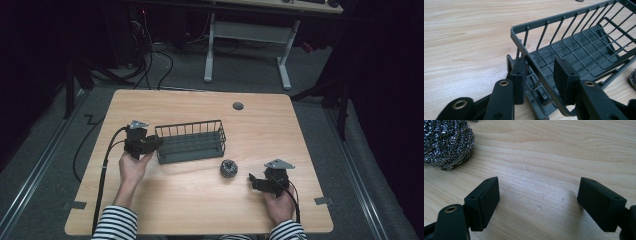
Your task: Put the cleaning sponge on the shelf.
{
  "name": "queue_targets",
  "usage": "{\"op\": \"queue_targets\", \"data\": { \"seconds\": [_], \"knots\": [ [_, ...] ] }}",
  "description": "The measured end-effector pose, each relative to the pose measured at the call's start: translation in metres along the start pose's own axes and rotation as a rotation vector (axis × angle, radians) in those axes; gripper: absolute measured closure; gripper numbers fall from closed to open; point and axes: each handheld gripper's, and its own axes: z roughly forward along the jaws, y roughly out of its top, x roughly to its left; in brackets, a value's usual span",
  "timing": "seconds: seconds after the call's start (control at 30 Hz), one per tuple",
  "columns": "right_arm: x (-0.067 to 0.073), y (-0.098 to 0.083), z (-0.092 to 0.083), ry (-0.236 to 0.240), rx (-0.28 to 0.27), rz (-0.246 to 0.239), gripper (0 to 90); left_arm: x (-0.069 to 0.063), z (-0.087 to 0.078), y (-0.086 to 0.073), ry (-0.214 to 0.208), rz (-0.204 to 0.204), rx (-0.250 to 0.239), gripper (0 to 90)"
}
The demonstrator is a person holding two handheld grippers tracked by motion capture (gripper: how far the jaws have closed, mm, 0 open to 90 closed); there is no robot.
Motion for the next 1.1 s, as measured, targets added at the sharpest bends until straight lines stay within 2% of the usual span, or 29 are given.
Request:
{"op": "queue_targets", "data": {
  "seconds": [0.27,0.37,0.4,0.5,0.57,0.7,0.77,1.0,1.1],
  "knots": [
    [0.0,0.0,0.0,0.0,0.0,0.0,18.1,-0.003,0.004,0.001,-0.007,-0.007,-0.008,60.5],
    [0.0,0.0,0.0,0.0,0.0,0.0,18.1,-0.002,0.0,0.002,-0.007,-0.014,-0.03,45.7],
    [0.0,0.0,0.0,0.0,0.0,0.0,18.1,-0.001,-0.005,0.004,-0.013,-0.026,-0.047,35.9],
    [0.0,0.0,0.0,0.0,0.0,0.0,18.1,-0.002,-0.012,0.004,-0.011,-0.025,-0.066,29.9],
    [0.0,0.0,0.0,0.0,0.0,0.0,18.1,0.0,-0.021,0.004,-0.004,-0.01,-0.079,26.3],
    [0.0,0.0,0.0,0.0,0.0,0.0,18.2,0.001,-0.033,0.002,-0.005,0.003,-0.106,25.1],
    [0.0,0.0,0.0,0.0,0.0,0.0,18.2,0.005,-0.043,-0.003,-0.011,0.007,-0.122,25.0],
    [0.0,0.0,0.0,0.001,0.0,0.001,18.2,0.013,-0.059,-0.019,0.021,0.036,-0.12,25.1],
    [0.0,0.0,0.0,0.0,0.0,0.001,18.2,0.019,-0.065,-0.034,0.031,0.047,-0.099,25.6]
  ]
}}
